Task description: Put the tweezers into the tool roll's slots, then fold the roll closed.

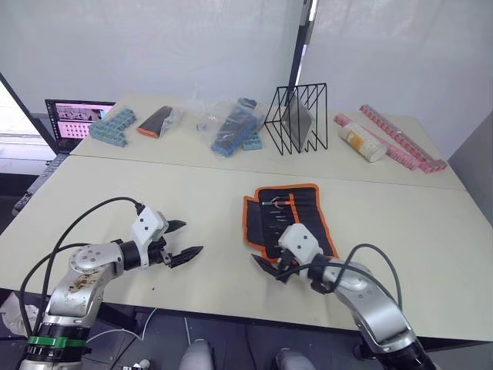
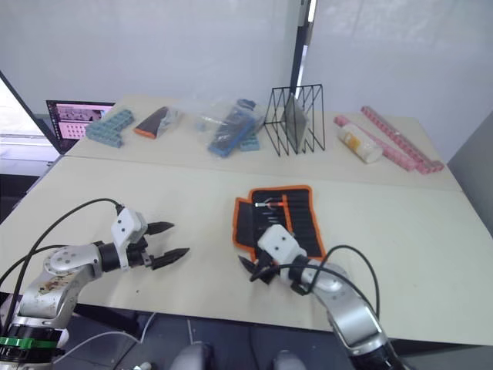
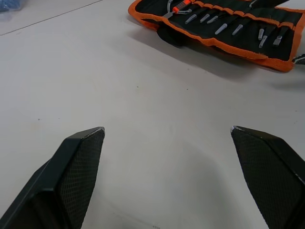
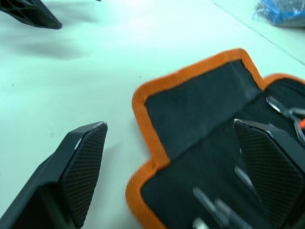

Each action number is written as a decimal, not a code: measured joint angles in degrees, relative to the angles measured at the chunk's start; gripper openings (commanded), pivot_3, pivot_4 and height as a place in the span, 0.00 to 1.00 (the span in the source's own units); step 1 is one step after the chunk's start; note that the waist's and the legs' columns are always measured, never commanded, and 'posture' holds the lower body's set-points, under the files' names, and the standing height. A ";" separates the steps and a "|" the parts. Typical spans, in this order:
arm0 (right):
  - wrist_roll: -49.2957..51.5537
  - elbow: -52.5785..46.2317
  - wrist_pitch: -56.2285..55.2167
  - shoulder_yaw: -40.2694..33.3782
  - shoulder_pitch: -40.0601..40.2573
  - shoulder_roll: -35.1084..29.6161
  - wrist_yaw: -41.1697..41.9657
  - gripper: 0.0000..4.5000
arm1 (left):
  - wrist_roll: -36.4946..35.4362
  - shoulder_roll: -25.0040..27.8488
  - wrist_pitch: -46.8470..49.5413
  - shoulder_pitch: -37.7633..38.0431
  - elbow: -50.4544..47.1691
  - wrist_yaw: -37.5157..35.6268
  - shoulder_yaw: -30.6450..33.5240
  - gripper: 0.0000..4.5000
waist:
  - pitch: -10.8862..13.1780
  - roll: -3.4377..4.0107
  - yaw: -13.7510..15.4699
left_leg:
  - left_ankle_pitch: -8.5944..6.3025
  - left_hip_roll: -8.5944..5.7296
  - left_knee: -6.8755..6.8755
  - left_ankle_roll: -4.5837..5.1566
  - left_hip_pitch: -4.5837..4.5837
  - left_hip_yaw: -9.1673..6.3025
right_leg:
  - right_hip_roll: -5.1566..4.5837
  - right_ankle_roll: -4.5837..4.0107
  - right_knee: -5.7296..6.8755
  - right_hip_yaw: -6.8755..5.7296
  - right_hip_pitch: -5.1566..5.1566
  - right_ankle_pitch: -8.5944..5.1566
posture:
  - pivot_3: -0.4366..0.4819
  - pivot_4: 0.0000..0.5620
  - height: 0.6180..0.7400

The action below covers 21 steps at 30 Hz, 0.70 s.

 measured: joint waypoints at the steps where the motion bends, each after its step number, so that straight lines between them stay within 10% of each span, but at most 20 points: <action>1: -0.71 0.78 0.24 0.82 -0.68 0.77 -0.51 0.99 | -0.74 0.37 0.87 0.03 -0.26 -0.29 0.04 1.00 | 0.00 0.00 -0.01 | 0.00 0.00 -0.01 0.00 -0.01 0.00 | 0.00 0.00 0.00 0.00 -0.02 0.00 | 0.48 0.27 0.78; 7: -3.23 5.84 1.49 2.82 -3.93 4.34 -2.95 0.99 | -1.50 1.92 2.57 0.86 -2.16 -0.68 0.09 1.00 | 0.01 0.01 -0.01 | 0.00 0.01 -0.03 0.00 -0.04 0.01 | 0.00 -0.01 0.03 0.00 -0.08 0.00 | 0.48 0.27 0.78; 21: -4.37 10.78 -0.81 2.80 -7.76 5.07 -1.87 0.01 | 0.78 2.00 -0.24 -1.80 0.13 -0.16 -1.35 1.00 | 0.02 0.01 0.04 | 0.00 0.02 -0.06 0.00 -0.08 0.03 | 0.00 -0.01 0.06 0.00 -0.19 0.01 | 0.48 0.27 0.78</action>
